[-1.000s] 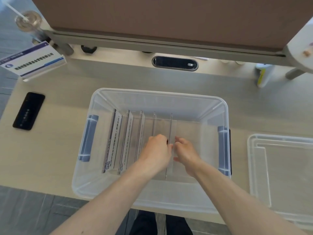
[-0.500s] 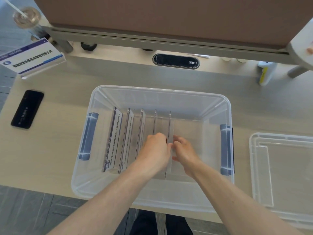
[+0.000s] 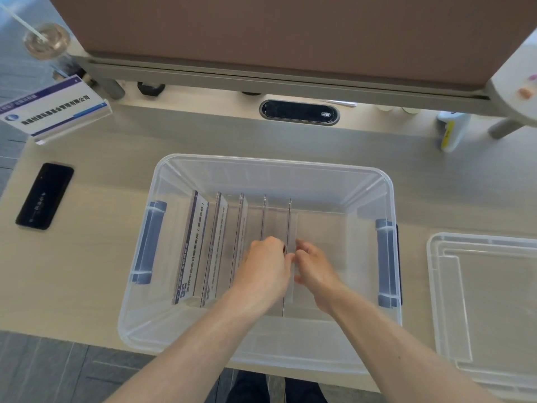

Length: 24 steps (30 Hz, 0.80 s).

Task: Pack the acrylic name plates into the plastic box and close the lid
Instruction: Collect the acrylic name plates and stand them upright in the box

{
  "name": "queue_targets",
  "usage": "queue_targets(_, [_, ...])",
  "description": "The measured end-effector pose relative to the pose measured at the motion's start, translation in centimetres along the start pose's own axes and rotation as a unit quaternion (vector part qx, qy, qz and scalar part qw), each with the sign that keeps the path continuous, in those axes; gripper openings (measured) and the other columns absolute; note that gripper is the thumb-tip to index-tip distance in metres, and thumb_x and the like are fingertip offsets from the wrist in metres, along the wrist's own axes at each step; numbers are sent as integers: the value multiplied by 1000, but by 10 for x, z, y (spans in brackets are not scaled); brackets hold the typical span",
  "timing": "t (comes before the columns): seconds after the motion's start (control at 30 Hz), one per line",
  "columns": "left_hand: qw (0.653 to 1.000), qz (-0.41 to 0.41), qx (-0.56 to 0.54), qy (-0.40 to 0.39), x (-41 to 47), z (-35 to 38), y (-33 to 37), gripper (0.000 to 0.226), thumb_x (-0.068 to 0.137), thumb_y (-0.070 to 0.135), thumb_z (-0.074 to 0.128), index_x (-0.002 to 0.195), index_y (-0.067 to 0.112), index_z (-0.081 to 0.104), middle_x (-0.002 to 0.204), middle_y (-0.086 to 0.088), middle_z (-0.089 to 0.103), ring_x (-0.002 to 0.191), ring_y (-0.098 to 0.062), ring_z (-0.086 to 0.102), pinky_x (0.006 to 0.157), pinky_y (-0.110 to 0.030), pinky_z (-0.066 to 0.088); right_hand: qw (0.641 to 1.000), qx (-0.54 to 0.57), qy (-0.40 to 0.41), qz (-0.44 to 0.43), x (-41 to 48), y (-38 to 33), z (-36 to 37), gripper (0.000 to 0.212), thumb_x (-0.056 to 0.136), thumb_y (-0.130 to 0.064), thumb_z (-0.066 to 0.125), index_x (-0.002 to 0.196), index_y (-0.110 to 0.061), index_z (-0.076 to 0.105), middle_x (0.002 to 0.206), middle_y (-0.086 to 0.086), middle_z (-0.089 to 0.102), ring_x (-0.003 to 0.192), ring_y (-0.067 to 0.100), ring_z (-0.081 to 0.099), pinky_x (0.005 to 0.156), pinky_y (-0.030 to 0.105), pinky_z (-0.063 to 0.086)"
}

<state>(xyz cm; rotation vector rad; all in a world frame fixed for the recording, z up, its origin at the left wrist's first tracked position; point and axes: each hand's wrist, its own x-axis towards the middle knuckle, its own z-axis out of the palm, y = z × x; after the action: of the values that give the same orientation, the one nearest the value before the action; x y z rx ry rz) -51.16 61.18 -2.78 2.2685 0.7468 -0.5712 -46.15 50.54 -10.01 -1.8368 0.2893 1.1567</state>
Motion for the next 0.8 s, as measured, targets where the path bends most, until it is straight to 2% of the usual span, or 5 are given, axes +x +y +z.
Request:
queue_targets(0.27, [1000,-1,0,11,1,2,0,35,102,35,57,71,23,48,69,-3,63,62,-27,69,59,-39,58,1000,-4,1,-2,1,1,-1,62,95,-11,39,157,-15,32,165,1,29,149,21,34,120,48,34])
queue_targets(0.43, [1000,3,7,19,0,6,-1,32,103,34,56,74,22,50,66,0,58,61,-25,61,52,-31,42,1000,-6,-4,-2,-1,0,-2,65,93,-14,40,157,-17,32,166,-1,28,149,20,33,120,48,34])
queue_targets(0.63, [1000,-5,14,22,1,7,-1,30,103,36,55,78,19,55,68,1,60,59,-20,58,49,-28,37,1000,-9,-15,-1,-9,-5,-2,67,93,-15,40,159,-20,26,166,-1,26,149,21,32,120,48,33])
queue_targets(0.73, [999,4,16,31,-8,-5,9,36,104,44,49,80,18,57,75,-2,65,68,-23,64,58,-33,46,1000,4,-13,-8,-26,-18,-6,66,96,-19,38,160,-25,21,162,4,34,145,22,39,118,50,36])
queue_targets(0.8, [998,13,29,48,-15,-21,17,42,103,50,43,90,15,62,88,-10,71,87,-32,68,73,-39,54,1000,12,-4,-18,-42,-29,-13,63,98,-17,37,159,-26,23,156,7,43,138,21,45,117,49,37])
